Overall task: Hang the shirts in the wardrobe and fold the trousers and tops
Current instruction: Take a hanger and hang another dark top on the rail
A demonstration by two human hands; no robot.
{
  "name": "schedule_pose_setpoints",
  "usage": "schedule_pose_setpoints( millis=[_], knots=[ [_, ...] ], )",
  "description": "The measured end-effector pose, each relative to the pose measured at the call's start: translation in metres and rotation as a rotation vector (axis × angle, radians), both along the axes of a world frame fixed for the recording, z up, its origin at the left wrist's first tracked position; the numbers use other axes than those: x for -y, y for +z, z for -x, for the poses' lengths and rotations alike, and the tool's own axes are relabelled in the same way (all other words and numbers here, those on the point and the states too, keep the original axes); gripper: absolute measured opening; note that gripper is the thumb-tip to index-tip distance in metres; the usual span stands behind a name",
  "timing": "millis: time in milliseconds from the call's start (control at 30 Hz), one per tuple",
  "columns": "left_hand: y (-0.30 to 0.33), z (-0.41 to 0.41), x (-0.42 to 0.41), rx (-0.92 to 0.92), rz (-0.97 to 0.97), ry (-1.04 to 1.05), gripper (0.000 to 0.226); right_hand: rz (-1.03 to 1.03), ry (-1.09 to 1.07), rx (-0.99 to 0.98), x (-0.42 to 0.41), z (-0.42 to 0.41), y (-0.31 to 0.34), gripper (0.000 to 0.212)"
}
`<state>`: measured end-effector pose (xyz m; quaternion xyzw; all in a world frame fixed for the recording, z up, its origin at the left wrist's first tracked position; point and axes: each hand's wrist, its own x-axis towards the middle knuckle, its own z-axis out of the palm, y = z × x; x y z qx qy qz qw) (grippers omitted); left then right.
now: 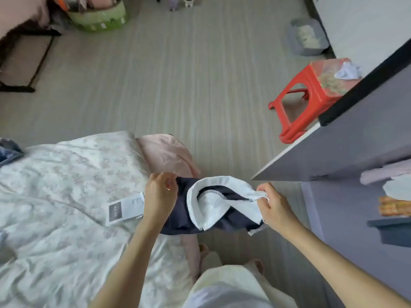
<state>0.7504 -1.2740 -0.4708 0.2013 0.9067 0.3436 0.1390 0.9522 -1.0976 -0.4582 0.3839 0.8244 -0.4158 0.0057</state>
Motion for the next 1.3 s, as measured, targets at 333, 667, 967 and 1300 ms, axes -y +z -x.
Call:
schedule_pose_setpoints(
  millis=[333, 667, 967, 1300],
  knots=[
    [-0.002, -0.203, -0.217, 0.368, 0.188, -0.642, 0.047, -0.088, -0.273, -0.357, -0.096, -0.165, 0.123, 0.019],
    [0.085, -0.354, -0.378, 0.144, -0.079, -0.913, 0.02, -0.193, -0.751, -0.184, -0.189, -0.388, 0.164, 0.014],
    [0.169, -0.448, -0.43, -0.118, -0.285, -1.367, 0.021, -0.378, -0.996, 0.671, -0.177, -0.498, 0.123, 0.012],
    [0.198, -0.508, -0.499, -0.488, -0.269, -1.528, 0.021, -0.719, -1.436, 0.408, -0.164, -0.528, 0.167, 0.04]
  ],
)
